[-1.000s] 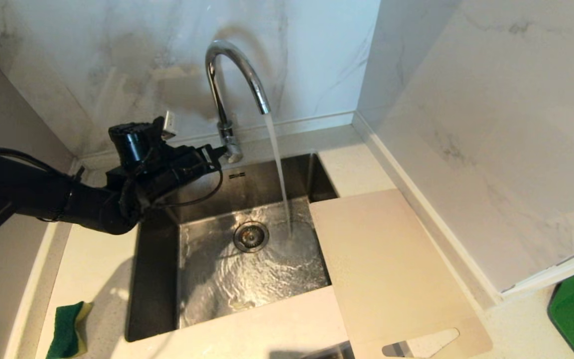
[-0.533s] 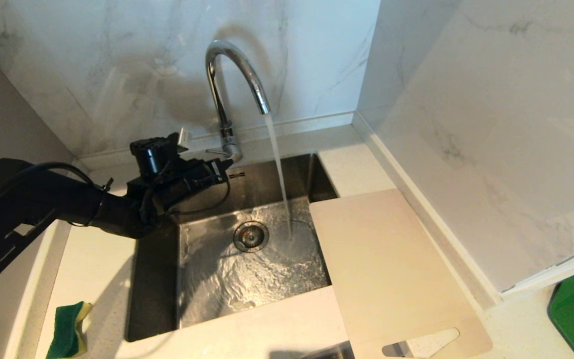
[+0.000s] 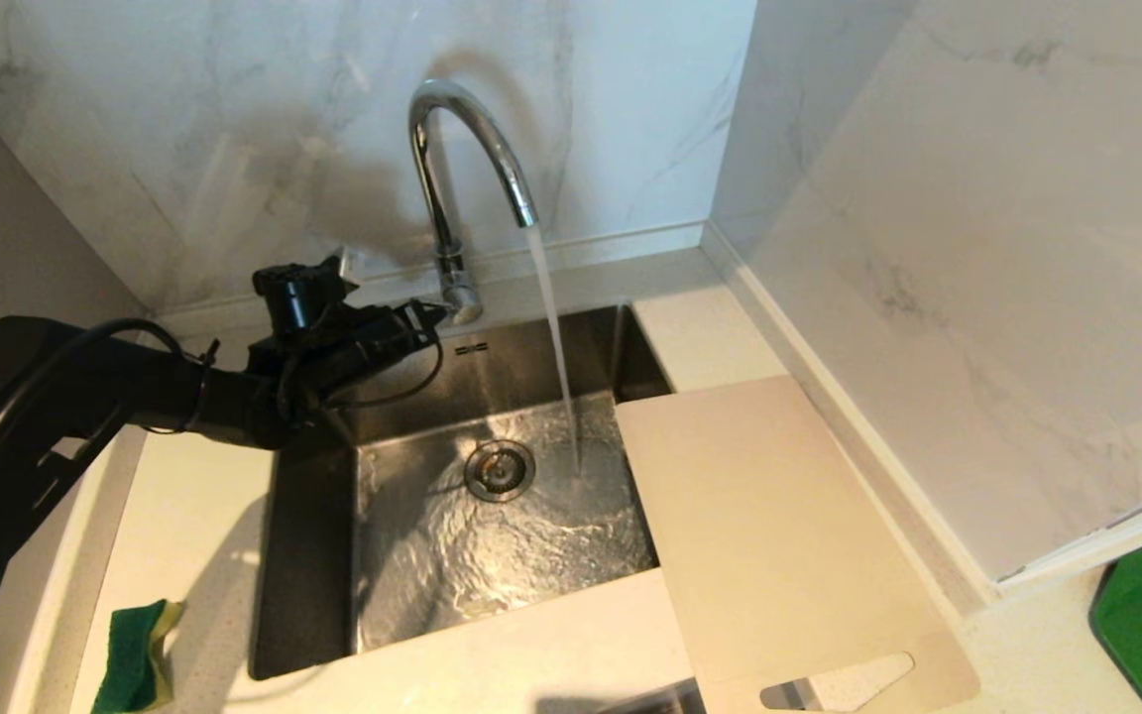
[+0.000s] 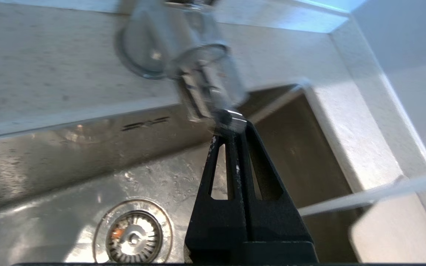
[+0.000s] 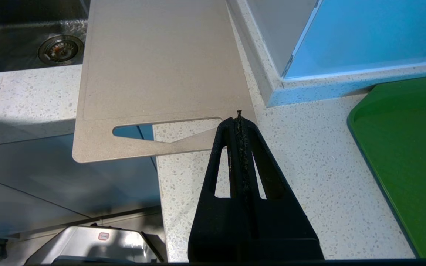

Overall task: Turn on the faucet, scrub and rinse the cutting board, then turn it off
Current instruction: Turn off the tap

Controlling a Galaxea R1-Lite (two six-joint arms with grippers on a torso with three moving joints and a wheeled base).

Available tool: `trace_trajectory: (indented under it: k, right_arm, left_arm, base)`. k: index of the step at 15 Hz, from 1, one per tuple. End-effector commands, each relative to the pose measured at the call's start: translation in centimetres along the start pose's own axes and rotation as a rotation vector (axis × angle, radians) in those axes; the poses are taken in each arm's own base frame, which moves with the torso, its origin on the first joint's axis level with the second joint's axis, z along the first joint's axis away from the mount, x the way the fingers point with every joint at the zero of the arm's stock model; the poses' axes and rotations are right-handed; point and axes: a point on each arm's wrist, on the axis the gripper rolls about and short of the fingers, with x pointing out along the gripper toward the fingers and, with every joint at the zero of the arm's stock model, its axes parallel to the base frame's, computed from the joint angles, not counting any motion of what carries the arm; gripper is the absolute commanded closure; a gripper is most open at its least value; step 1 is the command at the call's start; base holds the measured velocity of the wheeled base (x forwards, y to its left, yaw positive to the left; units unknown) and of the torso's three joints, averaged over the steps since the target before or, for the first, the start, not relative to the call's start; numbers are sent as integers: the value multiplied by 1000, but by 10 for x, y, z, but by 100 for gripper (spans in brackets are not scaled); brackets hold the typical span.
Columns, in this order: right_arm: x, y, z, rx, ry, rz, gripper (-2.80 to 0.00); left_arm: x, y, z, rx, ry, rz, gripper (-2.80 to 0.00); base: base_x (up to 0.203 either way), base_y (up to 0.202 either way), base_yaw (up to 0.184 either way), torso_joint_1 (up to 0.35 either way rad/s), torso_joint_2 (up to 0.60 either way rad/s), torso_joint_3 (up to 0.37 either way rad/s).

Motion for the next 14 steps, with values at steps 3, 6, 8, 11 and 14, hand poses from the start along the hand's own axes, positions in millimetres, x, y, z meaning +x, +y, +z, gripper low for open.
trace_trajectory:
  k: [3, 6, 8, 11, 14]
  right_arm:
    - [0, 0, 0, -1, -1, 0, 0]
    - [0, 0, 0, -1, -2, 0, 0]
    - [0, 0, 0, -1, -1, 0, 0]
    - [0, 0, 0, -1, -2, 0, 0]
    - [0, 0, 0, -1, -1, 0, 0]
  left_arm:
    - [9, 17, 8, -48, -18, 33, 0]
    - [11, 21, 9, -48, -28, 39, 0]
    - [10, 22, 8, -47, -23, 41, 0]
    - [8, 25, -2, -45, 21, 50, 0]
    - [0, 26, -15, -20, 100, 15, 0]
  base:
    - [0, 0, 0, 0, 0, 0]
    - [0, 0, 0, 0, 0, 0]
    - [0, 0, 0, 0, 0, 0]
    - [0, 0, 0, 0, 0, 0]
    - [0, 0, 0, 0, 0, 0]
